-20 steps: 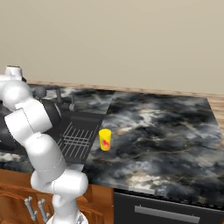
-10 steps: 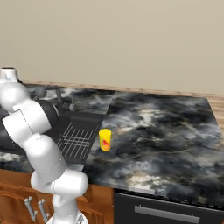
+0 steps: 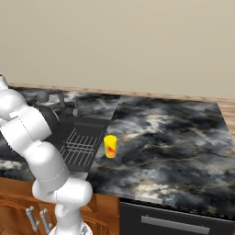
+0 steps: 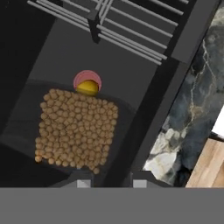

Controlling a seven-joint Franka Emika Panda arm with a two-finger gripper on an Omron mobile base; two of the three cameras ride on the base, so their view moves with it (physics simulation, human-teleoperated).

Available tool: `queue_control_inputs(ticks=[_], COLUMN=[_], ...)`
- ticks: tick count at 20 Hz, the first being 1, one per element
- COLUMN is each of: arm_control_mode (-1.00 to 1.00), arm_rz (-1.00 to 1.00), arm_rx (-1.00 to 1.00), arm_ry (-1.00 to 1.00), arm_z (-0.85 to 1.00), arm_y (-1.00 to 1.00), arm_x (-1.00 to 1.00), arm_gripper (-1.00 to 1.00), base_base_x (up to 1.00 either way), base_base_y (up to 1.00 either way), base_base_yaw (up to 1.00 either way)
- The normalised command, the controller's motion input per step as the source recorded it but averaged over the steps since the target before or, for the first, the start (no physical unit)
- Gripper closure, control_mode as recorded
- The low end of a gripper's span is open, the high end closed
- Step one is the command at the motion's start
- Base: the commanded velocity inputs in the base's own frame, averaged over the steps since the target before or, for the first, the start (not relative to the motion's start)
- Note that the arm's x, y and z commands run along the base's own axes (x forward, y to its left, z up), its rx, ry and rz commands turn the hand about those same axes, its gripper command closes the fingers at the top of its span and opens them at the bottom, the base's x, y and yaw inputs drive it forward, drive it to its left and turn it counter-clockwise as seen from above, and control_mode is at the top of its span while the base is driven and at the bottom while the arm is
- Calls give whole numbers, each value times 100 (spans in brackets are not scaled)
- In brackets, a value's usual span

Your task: Pick the jar and cup and place them in the sink. Then turn on the water.

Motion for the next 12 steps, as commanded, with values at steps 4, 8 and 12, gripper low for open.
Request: queue_control_inputs(ticks=[4, 8, 12], arm_control_mode=[-100, -100, -100], arm_rz=[-9, -8, -21], arm_rx=[-5, -3, 0], arm_ry=[-3, 0, 0], arm_z=[0, -7, -31], arm_y=[0, 0, 0], arm_x=[9, 20, 17], arm_gripper=[100, 100, 100], base_base_x=[0, 0, 0], base_base_y=[0, 0, 0], base_base_yaw=[0, 0, 0])
